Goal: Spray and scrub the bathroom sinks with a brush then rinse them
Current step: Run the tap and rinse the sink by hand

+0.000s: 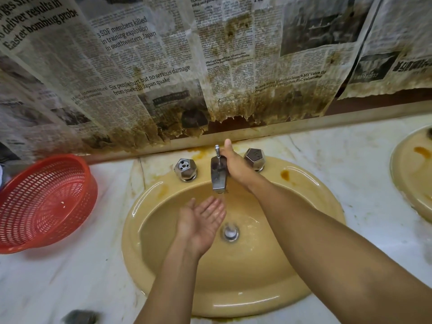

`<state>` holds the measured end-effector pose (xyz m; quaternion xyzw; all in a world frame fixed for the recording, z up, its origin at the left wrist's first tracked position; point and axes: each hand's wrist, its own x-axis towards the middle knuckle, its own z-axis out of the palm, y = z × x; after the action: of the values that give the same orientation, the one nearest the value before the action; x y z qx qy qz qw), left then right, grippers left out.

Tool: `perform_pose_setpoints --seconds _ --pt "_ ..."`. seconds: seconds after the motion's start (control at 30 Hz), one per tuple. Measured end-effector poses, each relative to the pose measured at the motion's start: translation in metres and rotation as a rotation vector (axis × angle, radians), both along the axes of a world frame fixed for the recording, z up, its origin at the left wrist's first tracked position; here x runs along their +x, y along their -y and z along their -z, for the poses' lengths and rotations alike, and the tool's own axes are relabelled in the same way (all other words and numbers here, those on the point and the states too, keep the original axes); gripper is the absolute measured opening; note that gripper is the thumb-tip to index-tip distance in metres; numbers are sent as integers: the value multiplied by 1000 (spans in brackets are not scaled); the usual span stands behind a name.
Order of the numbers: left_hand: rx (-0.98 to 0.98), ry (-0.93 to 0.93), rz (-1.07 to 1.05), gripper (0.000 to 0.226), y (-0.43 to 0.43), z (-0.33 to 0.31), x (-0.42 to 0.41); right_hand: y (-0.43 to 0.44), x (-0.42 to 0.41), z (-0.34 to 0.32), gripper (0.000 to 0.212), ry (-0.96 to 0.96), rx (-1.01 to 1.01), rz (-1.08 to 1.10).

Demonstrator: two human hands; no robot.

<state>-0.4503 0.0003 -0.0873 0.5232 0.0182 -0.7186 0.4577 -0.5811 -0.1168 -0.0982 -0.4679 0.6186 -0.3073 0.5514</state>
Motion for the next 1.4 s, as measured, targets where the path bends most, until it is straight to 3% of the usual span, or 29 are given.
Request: perform_pose_setpoints --seconds 0.1,0.33,0.5,0.63,0.73,0.8,0.9,1.03,1.1,1.23,1.33,1.4 --pt "40 -118 -48 48 5 3 -10 -15 -2 0 79 64 -26 57" --pt "196 -179 -156 45 23 7 -22 -55 -9 20 62 346 -94 150" --pt "108 -71 -172 47 26 -24 4 -64 -11 28 74 370 -59 167" --pt "-140 130 70 55 34 -82 9 -56 -8 16 65 354 -118 211" --pt "-239 254 141 57 40 -104 7 -33 -3 9 84 326 -65 206" --pt "-243 325 125 55 38 -100 11 -17 1 4 101 201 -3 166" --pt "-188 380 106 52 24 -74 19 3 8 -3 99 36 33 98" --pt "-79 310 79 52 8 -35 20 28 9 10 130 30 65 46" --pt "-47 250 73 53 3 -21 16 24 8 10 124 16 64 42" --pt "-29 107 63 53 2 -7 3 -22 9 -10 87 73 5 159" --pt "-27 1 38 52 5 -1 -6 -53 9 5 91 288 -22 322" --pt "-17 17 12 47 7 -1 -9 -75 8 16 79 460 42 462"
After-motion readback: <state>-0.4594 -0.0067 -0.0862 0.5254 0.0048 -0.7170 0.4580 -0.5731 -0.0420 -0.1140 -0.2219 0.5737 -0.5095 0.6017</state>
